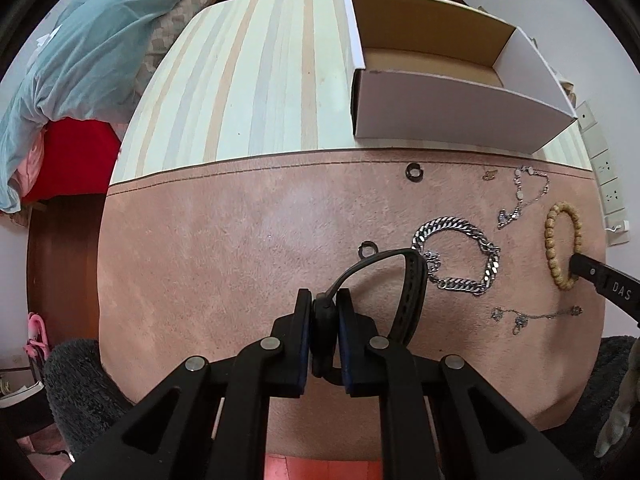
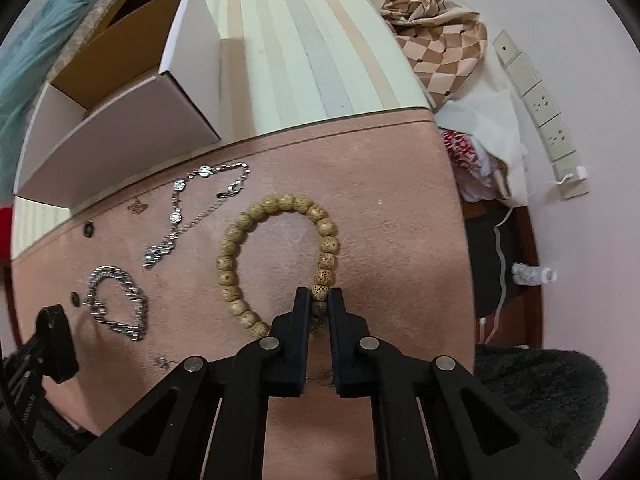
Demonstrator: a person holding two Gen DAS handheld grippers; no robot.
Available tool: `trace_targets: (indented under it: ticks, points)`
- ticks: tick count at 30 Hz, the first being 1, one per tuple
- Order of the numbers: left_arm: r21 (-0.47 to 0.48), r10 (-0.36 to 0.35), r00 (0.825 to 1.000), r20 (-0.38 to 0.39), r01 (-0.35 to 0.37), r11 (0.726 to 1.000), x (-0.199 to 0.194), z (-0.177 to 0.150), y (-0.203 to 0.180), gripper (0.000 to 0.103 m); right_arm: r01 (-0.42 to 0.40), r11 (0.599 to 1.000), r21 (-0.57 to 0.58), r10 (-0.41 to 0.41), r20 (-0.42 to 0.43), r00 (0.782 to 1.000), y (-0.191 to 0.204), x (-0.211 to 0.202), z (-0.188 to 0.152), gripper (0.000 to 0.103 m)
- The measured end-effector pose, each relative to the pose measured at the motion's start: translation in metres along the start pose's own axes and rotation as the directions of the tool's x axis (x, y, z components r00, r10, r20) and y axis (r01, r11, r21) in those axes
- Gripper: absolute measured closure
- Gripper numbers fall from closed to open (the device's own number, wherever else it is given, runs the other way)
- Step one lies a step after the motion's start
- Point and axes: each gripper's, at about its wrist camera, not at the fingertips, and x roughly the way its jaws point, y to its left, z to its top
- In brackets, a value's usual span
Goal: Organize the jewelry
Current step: 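Grasp the black watch band with the left gripper while the right grasps the wooden bead bracelet, then carry both items into the white box and open both grippers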
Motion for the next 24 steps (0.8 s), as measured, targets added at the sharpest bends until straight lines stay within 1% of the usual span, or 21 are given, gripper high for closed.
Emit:
trace_targets:
  ticks: [1,3,4,7,9,13,17,18,20,24]
  points:
    - [-0.002,-0.004,1.0,0.005,0.004,1.0,0.003,0.0,-0.007,0.093,-0.014,1.0,0.005,0.014,0.006,1.0,0.0,-0.003,-0.001,0.094]
    - [-0.006,-0.015,1.0,0.017,0.015,1.0,-0.003,-0.005,-0.01,0.093,-0.054,0.998,0.017,0.053,0.019,0.998,0.0,-0.013,-0.003,0.094]
    - [-0.007,-0.02,1.0,0.023,0.02,1.0,-0.009,-0.007,-0.004,0.093,-0.074,0.997,0.019,0.073,0.028,0.997,0.001,-0.019,-0.004,0.094]
    - [-0.012,-0.042,0.998,0.05,0.042,0.999,-0.023,-0.01,-0.002,0.094,-0.126,0.992,0.012,0.125,0.062,0.99,0.006,-0.041,-0.005,0.094]
    - [-0.014,-0.058,0.996,0.074,0.059,0.998,-0.038,-0.006,-0.001,0.094,-0.15,0.989,-0.005,0.15,0.085,0.985,0.011,-0.057,-0.002,0.094]
    - [-0.012,-0.097,0.987,0.13,0.099,0.995,-0.066,0.012,-0.001,0.093,-0.201,0.979,-0.042,0.204,0.133,0.97,0.021,-0.092,0.005,0.094]
    - [0.001,-0.155,0.972,0.178,0.157,0.988,-0.092,0.042,-0.004,0.094,-0.25,0.965,-0.081,0.261,0.178,0.949,0.031,-0.127,0.016,0.094]
    - [0.004,-0.17,0.968,0.185,0.172,0.985,-0.095,0.049,-0.005,0.094,-0.267,0.959,-0.098,0.281,0.194,0.94,0.036,-0.14,0.021,0.094]
    - [0.008,-0.195,0.962,0.19,0.197,0.98,-0.096,0.064,-0.007,0.094,-0.282,0.951,-0.125,0.304,0.215,0.928,0.041,-0.156,0.033,0.094]
    - [0.033,-0.222,0.956,0.193,0.219,0.975,-0.094,0.094,-0.012,0.094,-0.283,0.943,-0.177,0.32,0.238,0.917,0.058,-0.171,0.058,0.094]
